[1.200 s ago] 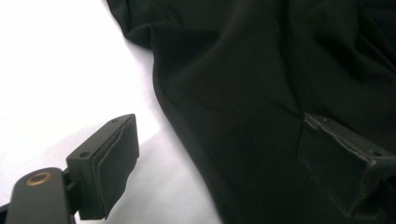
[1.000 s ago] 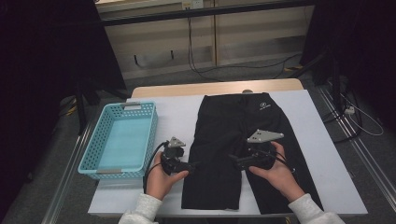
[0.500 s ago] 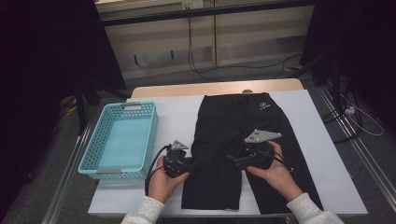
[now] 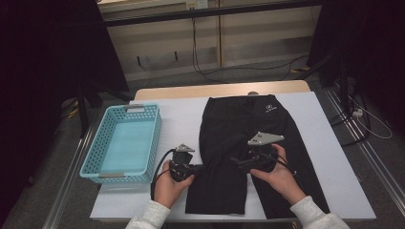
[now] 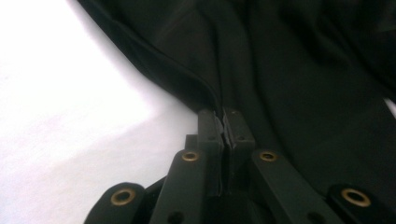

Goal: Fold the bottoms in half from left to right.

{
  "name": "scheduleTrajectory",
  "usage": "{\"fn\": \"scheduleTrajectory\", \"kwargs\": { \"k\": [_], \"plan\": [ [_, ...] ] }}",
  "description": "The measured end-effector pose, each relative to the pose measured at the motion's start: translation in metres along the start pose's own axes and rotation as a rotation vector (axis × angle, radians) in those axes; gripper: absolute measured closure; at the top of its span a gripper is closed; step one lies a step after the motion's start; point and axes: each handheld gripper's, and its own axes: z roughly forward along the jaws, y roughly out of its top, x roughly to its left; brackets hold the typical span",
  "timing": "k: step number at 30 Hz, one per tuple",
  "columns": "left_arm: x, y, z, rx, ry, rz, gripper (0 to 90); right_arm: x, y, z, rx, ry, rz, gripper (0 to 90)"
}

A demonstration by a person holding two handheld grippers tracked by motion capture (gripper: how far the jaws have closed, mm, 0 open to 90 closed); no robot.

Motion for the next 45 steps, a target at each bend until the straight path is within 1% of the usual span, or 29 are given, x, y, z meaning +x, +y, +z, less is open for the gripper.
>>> {"fn": "scheduleTrajectory", "kwargs": {
  "k": [1, 3, 4, 7, 9, 10, 11, 13, 15, 16, 17, 19, 22, 25, 27, 28, 29, 32, 34, 36, 37, 38, 39, 40, 42, 44, 45],
  "plan": [
    [-0.002, 0.001, -0.001, -0.008, -0.009, -0.006, 87.3, 0.0, 0.001, 0.001, -0.001, -0.003, 0.002, 12.4],
    [-0.004, 0.003, -0.003, -0.013, -0.016, 0.005, 87.3, -0.001, 0.003, 0.004, -0.006, -0.009, 0.009, 12.5],
    [-0.005, 0.003, -0.003, -0.019, -0.023, 0.003, 87.3, -0.001, 0.004, 0.006, -0.01, -0.011, 0.015, 12.5],
    [-0.008, 0.005, -0.004, -0.034, -0.025, 0.017, 87.3, -0.001, 0.007, 0.013, -0.001, -0.012, 0.018, 12.6],
    [-0.01, 0.006, -0.005, -0.046, -0.03, 0.01, 87.3, -0.001, 0.011, 0.017, 0.001, -0.015, 0.019, 12.7],
    [-0.01, 0.006, -0.005, -0.041, -0.032, 0.015, 87.3, -0.001, 0.012, 0.019, -0.002, -0.018, 0.021, 12.6],
    [-0.01, 0.006, -0.005, -0.044, -0.033, 0.012, 87.3, -0.001, 0.014, 0.021, -0.005, -0.018, 0.031, 12.5],
    [-0.011, 0.006, -0.005, -0.043, -0.034, 0.013, 87.4, -0.001, 0.017, 0.026, -0.013, -0.019, 0.034, 12.6],
    [-0.012, 0.006, -0.004, -0.042, -0.036, 0.02, 87.4, 0.001, 0.021, 0.032, -0.003, -0.013, 0.039, 12.4],
    [-0.013, 0.006, -0.004, -0.047, -0.037, 0.016, 87.5, 0.002, 0.023, 0.035, -0.005, -0.014, 0.042, 12.2],
    [-0.013, 0.007, -0.004, -0.056, -0.036, 0.02, 87.5, 0.003, 0.025, 0.037, -0.008, -0.011, 0.042, 12.4],
    [-0.014, 0.007, -0.004, -0.059, -0.038, 0.019, 87.5, 0.005, 0.029, 0.043, -0.006, -0.013, 0.045, 11.9],
    [-0.015, 0.007, -0.005, -0.079, -0.03, 0.017, 87.5, 0.009, 0.036, 0.05, -0.007, -0.001, 0.043, 12.1],
    [-0.014, 0.008, -0.006, -0.076, -0.036, 0.016, 87.6, 0.013, 0.04, 0.058, -0.004, 0.011, 0.045, 12.2],
    [-0.015, 0.008, -0.006, -0.089, -0.033, 0.013, 87.6, 0.015, 0.041, 0.063, 0.002, 0.018, 0.05, 13.1],
    [-0.015, 0.008, -0.006, -0.092, -0.033, 0.019, 87.6, 0.016, 0.042, 0.066, 0.005, 0.025, 0.054, 13.3],
    [-0.016, 0.009, -0.006, -0.093, -0.029, 0.024, 87.7, 0.017, 0.043, 0.068, 0.002, 0.029, 0.063, 13.3],
    [-0.017, 0.009, -0.006, -0.088, -0.034, 0.028, 87.7, 0.019, 0.046, 0.075, -0.004, 0.034, 0.075, 13.9],
    [-0.016, 0.009, -0.006, -0.088, -0.032, 0.029, 87.7, 0.02, 0.046, 0.081, 0.003, 0.041, 0.078, 14.2],
    [-0.016, 0.009, -0.006, -0.098, -0.035, 0.025, 87.8, 0.021, 0.046, 0.086, 0.016, 0.044, 0.066, 16.9],
    [-0.015, 0.009, -0.006, -0.104, -0.036, 0.024, 87.8, 0.021, 0.047, 0.088, 0.018, 0.044, 0.072, 18.1],
    [-0.015, 0.01, -0.007, -0.099, -0.038, 0.024, 87.8, 0.022, 0.047, 0.09, 0.016, 0.051, 0.078, 19.6],
    [-0.015, 0.01, -0.007, -0.107, -0.04, 0.019, 87.8, 0.022, 0.047, 0.093, 0.018, 0.05, 0.071, 21.8],
    [-0.016, 0.01, -0.007, -0.108, -0.041, 0.017, 87.9, 0.022, 0.047, 0.096, 0.029, 0.04, 0.058, 23.0],
    [-0.016, 0.011, -0.008, -0.117, -0.043, 0.02, 87.9, 0.021, 0.047, 0.101, 0.049, 0.037, 0.059, 30.2],
    [-0.016, 0.012, -0.01, -0.126, -0.048, 0.019, 87.9, 0.02, 0.046, 0.103, 0.049, 0.043, 0.066, 41.8],
    [-0.016, 0.013, -0.01, -0.128, -0.05, 0.019, 87.9, 0.02, 0.046, 0.103, 0.049, 0.047, 0.062, 43.1]
  ]
}}
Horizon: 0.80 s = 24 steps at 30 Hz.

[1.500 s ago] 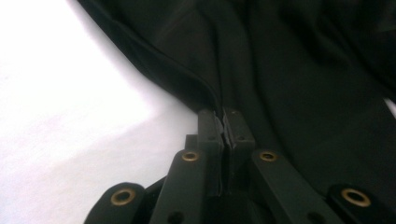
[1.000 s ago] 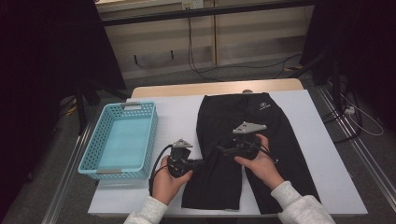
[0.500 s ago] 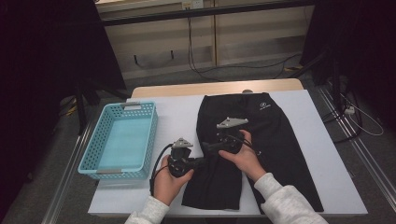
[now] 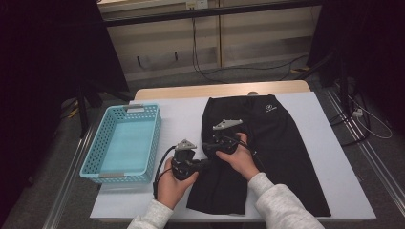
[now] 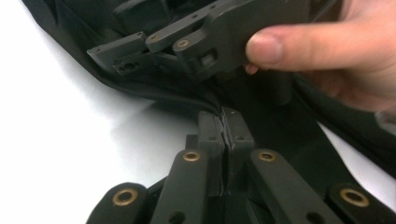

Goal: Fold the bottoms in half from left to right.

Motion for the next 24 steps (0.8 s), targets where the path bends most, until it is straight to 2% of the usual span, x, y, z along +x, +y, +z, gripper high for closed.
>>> {"fn": "scheduleTrajectory", "kwargs": {
  "k": [3, 5, 6, 7, 8, 12, 14, 17, 19, 22, 24],
  "plan": [
    [-0.001, 0.001, 0.0, 0.002, -0.006, 0.001, 88.0, 0.001, 0.0, 0.001, 0.014, -0.023, -0.043, 50.0],
    [-0.001, 0.001, 0.0, 0.0, -0.005, -0.002, 88.0, 0.0, -0.001, 0.001, 0.022, -0.019, -0.052, 57.3],
    [-0.002, 0.001, 0.0, 0.0, -0.009, -0.002, 88.1, -0.001, -0.001, 0.002, 0.031, -0.021, -0.064, 66.8],
    [-0.002, 0.001, 0.0, 0.002, -0.008, 0.0, 88.1, -0.002, -0.001, 0.002, 0.045, -0.029, -0.081, 72.2],
    [-0.002, 0.001, -0.001, -0.001, -0.011, 0.0, 88.1, -0.003, -0.002, 0.001, 0.051, -0.042, -0.08, 73.1],
    [-0.004, 0.002, -0.001, -0.005, -0.018, 0.007, 88.1, -0.012, -0.002, -0.004, 0.056, -0.046, -0.062, 86.8],
    [-0.005, 0.002, 0.0, -0.009, -0.02, 0.004, 88.1, -0.014, -0.002, -0.006, 0.052, -0.047, -0.054, 82.7],
    [-0.005, 0.002, 0.001, -0.001, -0.015, 0.013, 88.1, -0.012, 0.001, -0.011, 0.009, -0.051, -0.039, 68.7],
    [-0.005, 0.002, 0.001, 0.0, -0.013, 0.011, 88.1, -0.009, 0.004, -0.013, -0.013, -0.047, -0.035, 54.2],
    [-0.004, 0.002, 0.001, 0.0, -0.012, 0.01, 88.1, -0.004, 0.008, -0.012, -0.034, 0.019, 0.005, 38.9],
    [-0.004, 0.002, 0.002, 0.003, -0.015, 0.011, 88.1, 0.001, 0.01, -0.01, -0.033, 0.018, -0.014, 31.3]
  ]
}}
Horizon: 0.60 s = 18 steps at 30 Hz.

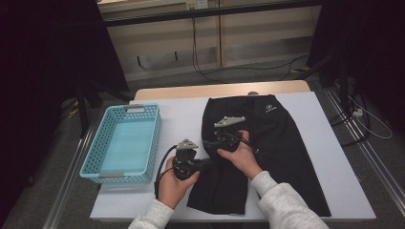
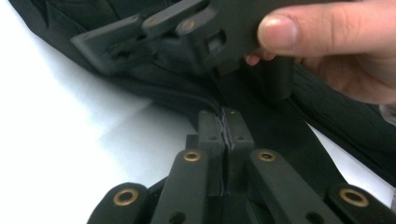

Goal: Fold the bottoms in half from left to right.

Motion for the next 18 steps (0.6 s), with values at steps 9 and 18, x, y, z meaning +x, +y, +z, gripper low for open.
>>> {"fn": "scheduleTrajectory", "kwargs": {
  "k": [9, 18],
  "plan": [
    [-0.004, 0.002, 0.0, 0.0, -0.004, 0.013, 88.1, -0.001, -0.006, 0.022, 0.087, 0.016, 0.014, 26.2],
    [-0.005, 0.002, 0.002, 0.0, -0.007, 0.011, 88.1, -0.014, -0.01, 0.015, 0.101, -0.103, -0.055, 84.5]
  ]
}}
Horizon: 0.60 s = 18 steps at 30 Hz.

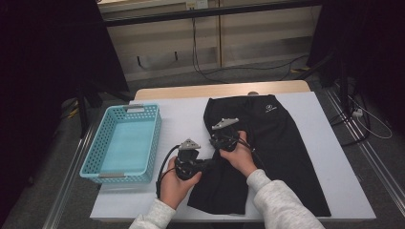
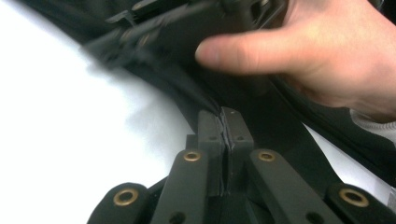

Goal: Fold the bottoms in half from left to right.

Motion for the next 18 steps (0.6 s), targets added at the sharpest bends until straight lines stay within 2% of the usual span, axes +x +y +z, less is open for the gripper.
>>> {"fn": "scheduleTrajectory", "kwargs": {
  "k": [3, 6, 7, 8, 11, 13, 14, 18],
  "plan": [
    [0.0, 0.0, 0.0, -0.003, -0.006, -0.001, 88.2, -0.011, -0.003, -0.013, -0.053, -0.012, 0.052, 87.1],
    [0.0, 0.001, 0.002, -0.009, -0.023, -0.011, 88.2, -0.018, -0.005, -0.028, -0.075, -0.043, 0.051, 87.5],
    [-0.002, 0.001, 0.003, -0.008, -0.028, -0.007, 88.2, -0.018, -0.005, -0.028, -0.075, -0.043, 0.051, 87.5],
    [-0.004, 0.002, 0.005, -0.005, -0.037, 0.001, 88.2, -0.023, -0.007, -0.039, -0.081, -0.061, 0.052, 87.3],
    [-0.009, 0.003, 0.008, -0.009, -0.048, 0.012, 88.2, -0.026, -0.009, -0.048, -0.083, -0.086, 0.05, 87.0],
    [-0.011, 0.003, 0.009, -0.006, -0.05, 0.016, 88.2, -0.027, -0.01, -0.05, -0.093, -0.079, 0.068, 82.6],
    [-0.012, 0.003, 0.01, -0.001, -0.057, 0.014, 88.1, -0.028, -0.01, -0.05, -0.092, -0.093, 0.062, 82.0],
    [-0.014, 0.002, 0.013, 0.0, -0.063, 0.014, 88.2, -0.031, -0.007, -0.042, -0.084, -0.095, 0.071, 82.0]
  ]
}}
